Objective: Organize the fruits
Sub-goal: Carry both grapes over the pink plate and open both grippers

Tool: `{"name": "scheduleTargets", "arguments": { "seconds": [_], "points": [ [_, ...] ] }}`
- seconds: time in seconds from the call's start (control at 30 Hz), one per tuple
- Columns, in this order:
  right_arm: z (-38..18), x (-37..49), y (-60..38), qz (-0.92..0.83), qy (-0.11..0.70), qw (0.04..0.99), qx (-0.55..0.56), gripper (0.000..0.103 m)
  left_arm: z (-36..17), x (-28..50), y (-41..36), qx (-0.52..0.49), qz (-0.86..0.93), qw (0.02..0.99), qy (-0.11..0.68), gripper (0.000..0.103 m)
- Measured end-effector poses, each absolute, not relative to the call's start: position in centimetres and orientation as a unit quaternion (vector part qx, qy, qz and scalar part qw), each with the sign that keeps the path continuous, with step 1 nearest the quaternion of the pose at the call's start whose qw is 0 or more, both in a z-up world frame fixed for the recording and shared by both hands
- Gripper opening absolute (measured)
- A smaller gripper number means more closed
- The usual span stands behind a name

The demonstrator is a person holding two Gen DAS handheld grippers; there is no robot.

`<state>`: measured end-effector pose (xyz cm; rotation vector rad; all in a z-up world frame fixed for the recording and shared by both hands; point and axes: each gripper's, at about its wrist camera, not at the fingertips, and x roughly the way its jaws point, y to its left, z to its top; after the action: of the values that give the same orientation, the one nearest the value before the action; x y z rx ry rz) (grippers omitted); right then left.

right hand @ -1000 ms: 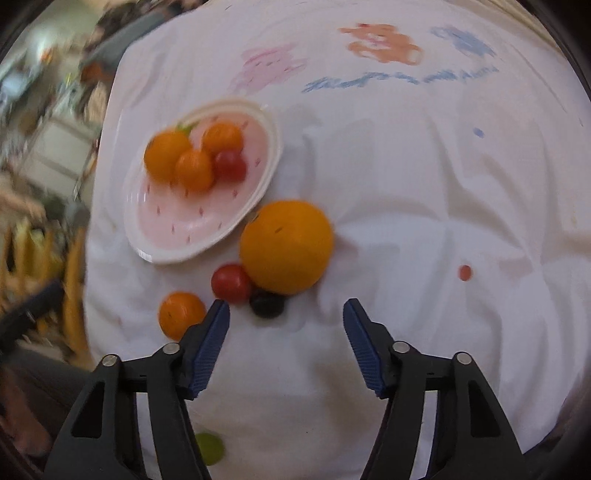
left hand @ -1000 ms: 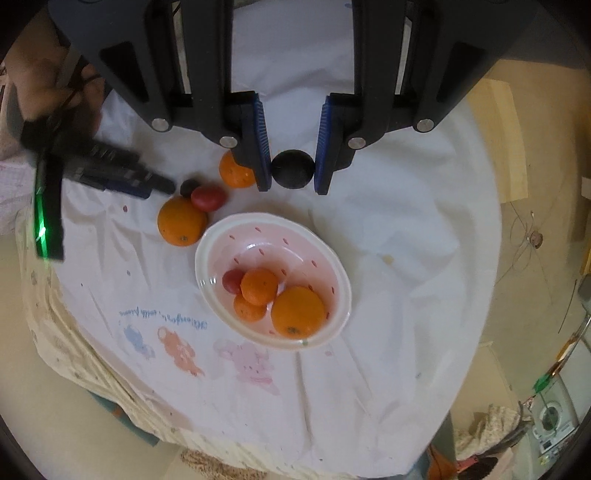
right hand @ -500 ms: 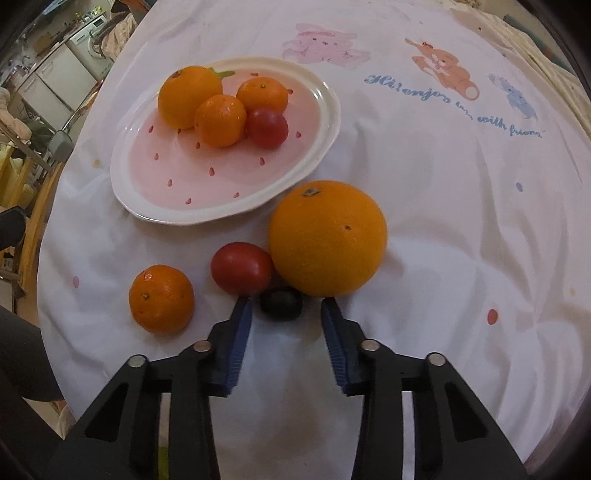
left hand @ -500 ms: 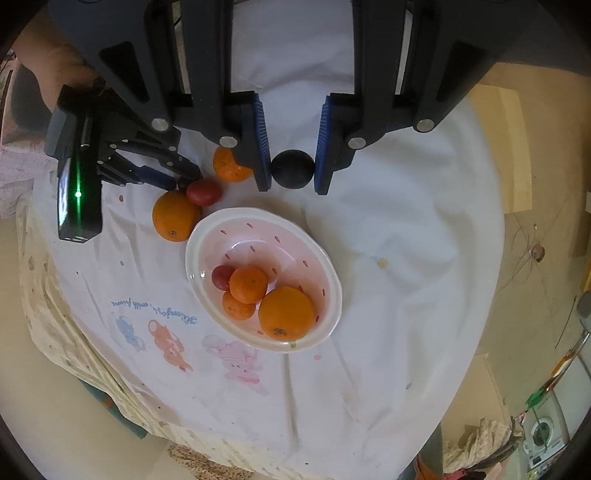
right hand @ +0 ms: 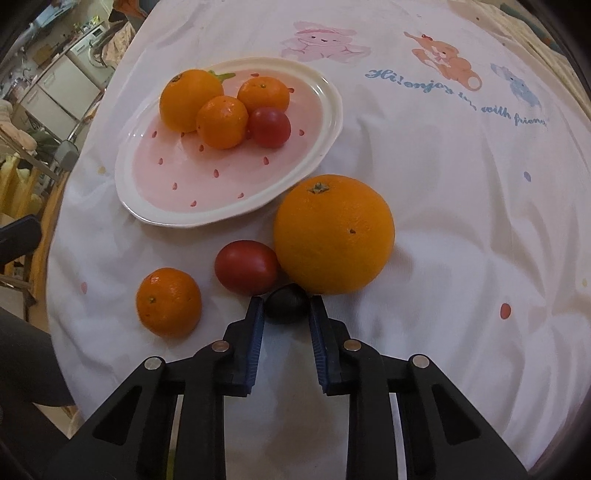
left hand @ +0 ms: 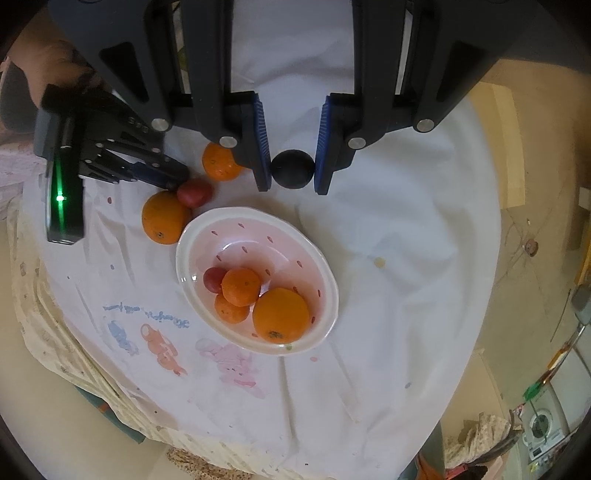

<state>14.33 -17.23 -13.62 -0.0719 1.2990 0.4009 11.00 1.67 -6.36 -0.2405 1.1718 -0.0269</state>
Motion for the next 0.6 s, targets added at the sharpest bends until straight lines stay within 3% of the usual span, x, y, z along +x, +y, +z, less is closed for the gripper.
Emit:
{"name": "scheduleTargets", "arguments": {
  "seconds": [0.6],
  "points": [
    [-6.0, 13.2, -20.0, 0.233, 0.537, 0.807, 0.076, 0.026, -5.1, 10.9, 3.2, -0.118, 0.017, 0.849, 0.515, 0.02]
  ]
}}
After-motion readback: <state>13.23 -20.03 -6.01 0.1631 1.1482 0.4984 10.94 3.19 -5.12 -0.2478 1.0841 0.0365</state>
